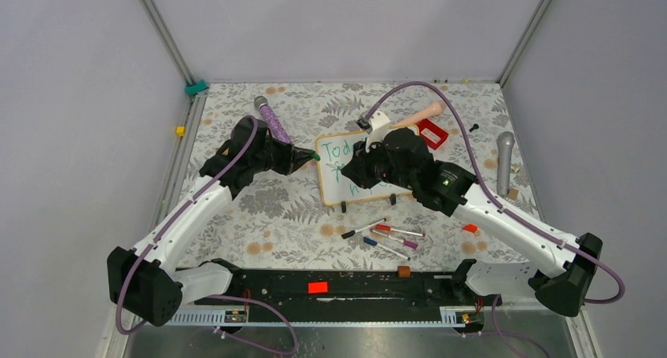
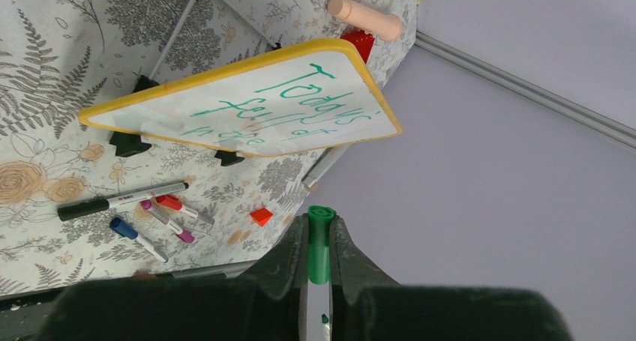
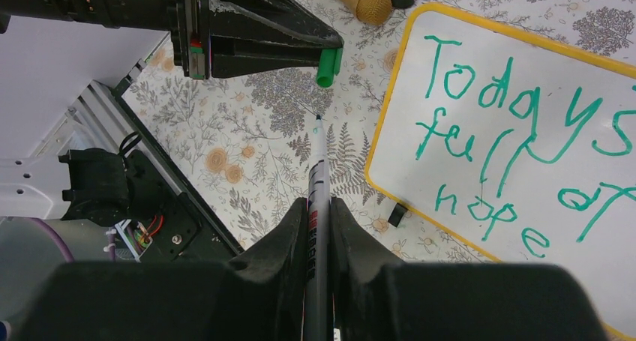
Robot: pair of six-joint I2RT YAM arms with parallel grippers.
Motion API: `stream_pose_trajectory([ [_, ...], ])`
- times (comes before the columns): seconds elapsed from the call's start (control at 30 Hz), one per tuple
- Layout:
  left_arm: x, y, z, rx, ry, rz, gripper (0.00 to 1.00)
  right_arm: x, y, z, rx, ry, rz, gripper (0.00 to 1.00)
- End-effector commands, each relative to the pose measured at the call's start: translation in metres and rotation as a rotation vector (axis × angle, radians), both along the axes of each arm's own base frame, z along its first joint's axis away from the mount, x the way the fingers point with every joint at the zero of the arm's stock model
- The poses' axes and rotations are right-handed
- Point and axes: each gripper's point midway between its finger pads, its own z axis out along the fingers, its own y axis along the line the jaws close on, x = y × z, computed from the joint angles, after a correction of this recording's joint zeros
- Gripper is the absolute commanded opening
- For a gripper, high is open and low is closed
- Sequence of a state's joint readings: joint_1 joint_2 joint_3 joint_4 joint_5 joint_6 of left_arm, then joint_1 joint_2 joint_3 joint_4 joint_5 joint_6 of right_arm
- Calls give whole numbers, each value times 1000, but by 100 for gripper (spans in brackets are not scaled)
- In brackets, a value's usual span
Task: Write a sentence on the whiteboard
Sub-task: Insert the whiteboard marker without the cap into the pen cap.
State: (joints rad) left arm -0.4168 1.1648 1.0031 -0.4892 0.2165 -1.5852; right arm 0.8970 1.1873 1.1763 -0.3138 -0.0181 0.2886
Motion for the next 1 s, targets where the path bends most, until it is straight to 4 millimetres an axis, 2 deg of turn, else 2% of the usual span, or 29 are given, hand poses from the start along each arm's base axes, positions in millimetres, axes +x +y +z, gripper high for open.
stream_pose_trajectory([
  [0.0,-5,-7,23,-168,60,70,0,6,11,28,55,-67,9,0],
  [0.17,-15,-8,21,-182,72,67,0,8,17,30,63,-64,18,0],
  [0.5,-21,-8,21,-205,65,77,0,8,18,26,58,-55,16,0],
  [0.97,-17,-9,17,-236,57,93,0,-6,17,21,73,-37,59,0],
])
